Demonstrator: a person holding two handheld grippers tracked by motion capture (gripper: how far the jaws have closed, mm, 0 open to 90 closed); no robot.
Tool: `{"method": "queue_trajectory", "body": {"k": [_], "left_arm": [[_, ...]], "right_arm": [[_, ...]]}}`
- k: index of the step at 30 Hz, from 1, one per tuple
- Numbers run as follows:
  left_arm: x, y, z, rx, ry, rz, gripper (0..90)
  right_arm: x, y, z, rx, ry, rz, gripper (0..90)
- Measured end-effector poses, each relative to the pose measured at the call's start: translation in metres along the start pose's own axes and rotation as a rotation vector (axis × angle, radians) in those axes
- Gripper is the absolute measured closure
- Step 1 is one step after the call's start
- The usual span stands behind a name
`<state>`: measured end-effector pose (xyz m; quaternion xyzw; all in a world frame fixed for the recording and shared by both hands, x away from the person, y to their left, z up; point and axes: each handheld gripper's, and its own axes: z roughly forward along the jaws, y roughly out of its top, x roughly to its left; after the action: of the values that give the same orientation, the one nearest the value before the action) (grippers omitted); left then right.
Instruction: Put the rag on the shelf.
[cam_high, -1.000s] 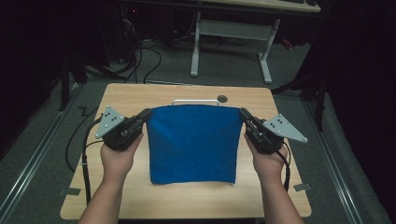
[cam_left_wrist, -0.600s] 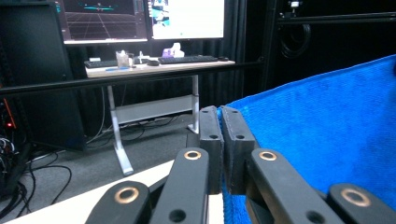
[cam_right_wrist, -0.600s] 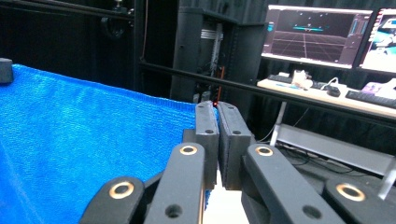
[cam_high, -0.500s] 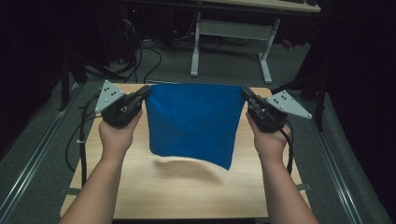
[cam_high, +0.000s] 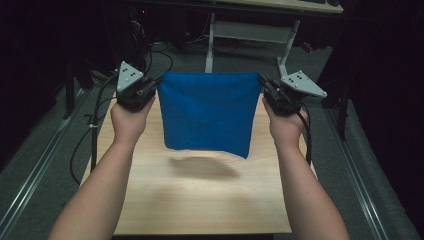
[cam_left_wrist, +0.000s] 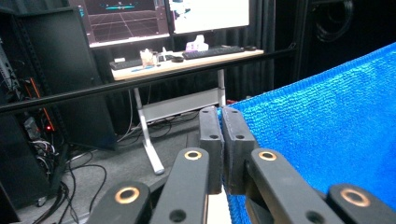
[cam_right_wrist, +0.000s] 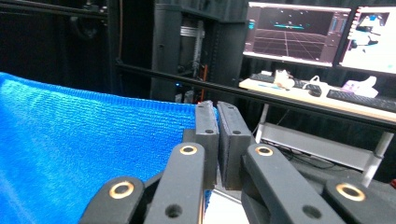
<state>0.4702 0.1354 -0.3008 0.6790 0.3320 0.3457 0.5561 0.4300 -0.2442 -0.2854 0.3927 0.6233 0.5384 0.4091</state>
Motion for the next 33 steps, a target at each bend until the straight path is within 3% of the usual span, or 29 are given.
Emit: {"method": "queue_trajectory", "body": {"k": [4,9,12,16,17,22,25,26,28,29,33], "left_arm": [[0.006,0.008,0.019,0.02,0.018,0.039,88.3],[0.013,0.009,0.039,0.045,0.024,0.02,88.1],[0.014,0.005,0.05,0.059,0.043,0.047,88.1],[0.025,-0.006,0.068,0.091,0.047,0.014,87.9],[0.031,-0.009,0.078,0.132,0.049,-0.01,87.9],[0.034,-0.015,0.09,0.164,0.057,-0.006,87.9],[0.034,-0.033,0.1,0.211,0.014,-0.048,87.9],[0.034,-0.033,0.1,0.211,0.014,-0.048,87.9],[0.032,-0.045,0.103,0.237,0.0,-0.059,87.9],[0.03,-0.055,0.104,0.259,-0.008,-0.064,87.8],[0.027,-0.073,0.103,0.286,-0.028,-0.082,87.7]], "right_arm": [[-0.01,0.0,0.02,0.018,-0.014,0.012,88.5],[-0.022,-0.005,0.039,0.037,-0.025,0.041,88.6],[-0.025,-0.007,0.05,0.054,-0.04,0.011,88.6],[-0.029,-0.008,0.064,0.08,-0.038,-0.001,88.6],[-0.027,-0.01,0.072,0.106,-0.041,-0.013,88.7],[-0.026,-0.015,0.086,0.151,-0.056,-0.055,88.6],[-0.032,-0.028,0.093,0.202,-0.055,-0.032,88.7],[-0.034,-0.034,0.094,0.214,-0.054,-0.024,88.6],[-0.035,-0.039,0.096,0.23,-0.053,-0.021,88.6],[-0.036,-0.051,0.097,0.258,-0.047,-0.015,88.6],[-0.034,-0.066,0.096,0.276,-0.038,-0.005,88.6]]}}
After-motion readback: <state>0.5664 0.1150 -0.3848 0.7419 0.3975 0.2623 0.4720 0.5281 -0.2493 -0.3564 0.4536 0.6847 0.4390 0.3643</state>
